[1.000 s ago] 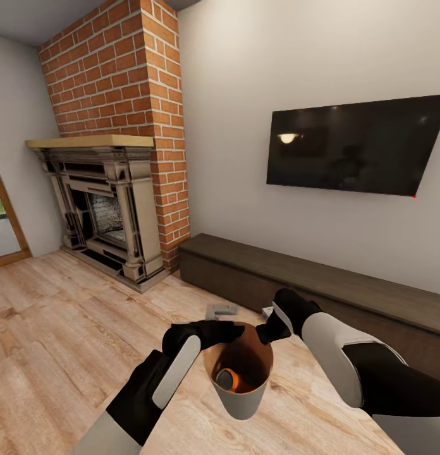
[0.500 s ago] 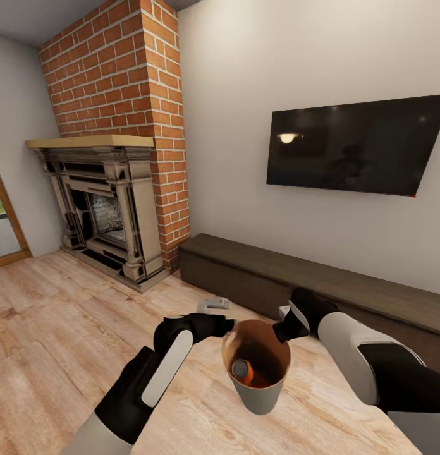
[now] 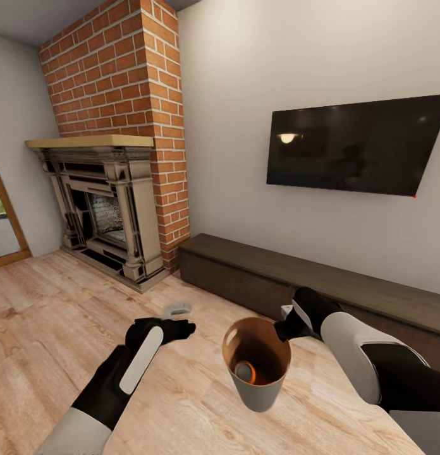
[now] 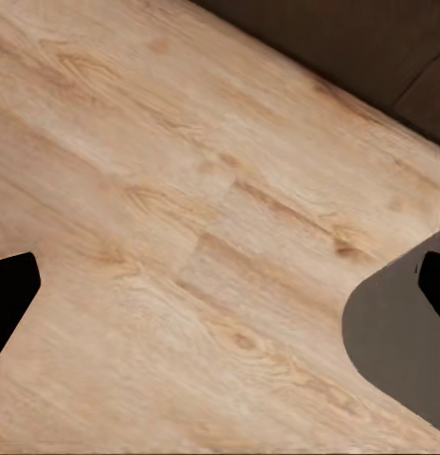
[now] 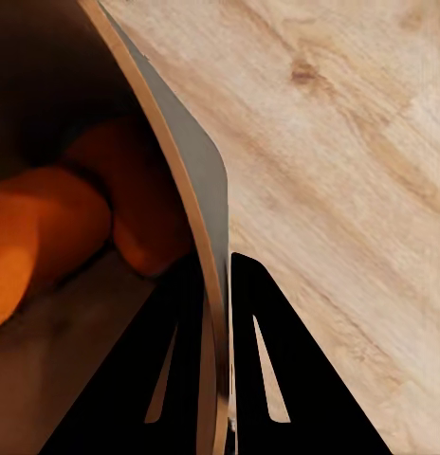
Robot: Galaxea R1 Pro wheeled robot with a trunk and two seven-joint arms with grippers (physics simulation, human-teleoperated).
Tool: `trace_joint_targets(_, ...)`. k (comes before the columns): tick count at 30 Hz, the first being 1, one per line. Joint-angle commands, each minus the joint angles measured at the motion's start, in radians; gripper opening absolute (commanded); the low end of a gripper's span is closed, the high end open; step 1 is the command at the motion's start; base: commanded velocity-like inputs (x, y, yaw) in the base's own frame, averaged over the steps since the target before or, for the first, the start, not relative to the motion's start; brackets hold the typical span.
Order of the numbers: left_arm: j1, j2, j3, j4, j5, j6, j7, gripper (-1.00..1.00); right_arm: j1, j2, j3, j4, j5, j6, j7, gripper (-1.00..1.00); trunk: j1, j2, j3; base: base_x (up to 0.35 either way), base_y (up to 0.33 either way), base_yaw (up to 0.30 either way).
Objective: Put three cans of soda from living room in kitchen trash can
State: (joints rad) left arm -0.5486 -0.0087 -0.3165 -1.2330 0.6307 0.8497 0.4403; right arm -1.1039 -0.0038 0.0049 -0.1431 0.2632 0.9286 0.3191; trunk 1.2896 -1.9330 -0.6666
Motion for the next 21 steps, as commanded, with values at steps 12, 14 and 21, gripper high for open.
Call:
trace_joint_targets(12, -0.087, -0.003, 0.017, 0.446, -0.003, -0.088, -0.007, 1.00, 0.013, 0.022, -0.015, 0.008, -0.047, -0.094, 0.018, -1.00, 0.000, 0.000, 0.000, 0.000, 0.000, 0.000)
trace_joint_targets(14, -0.091, -0.003, 0.016, 0.519, -0.004, -0.137, -0.013, 1.00, 0.018, 0.027, -0.015, 0.008, -0.072, -0.095, 0.015, -1.00, 0.000, 0.000, 0.000, 0.000, 0.000, 0.000)
trace_joint_targets(21, -0.095, -0.017, 0.014, 0.717, -0.005, -0.239, -0.036, 1.00, 0.029, 0.055, -0.008, 0.011, -0.102, -0.093, -0.020, -1.00, 0.000, 0.000, 0.000, 0.000, 0.000, 0.000)
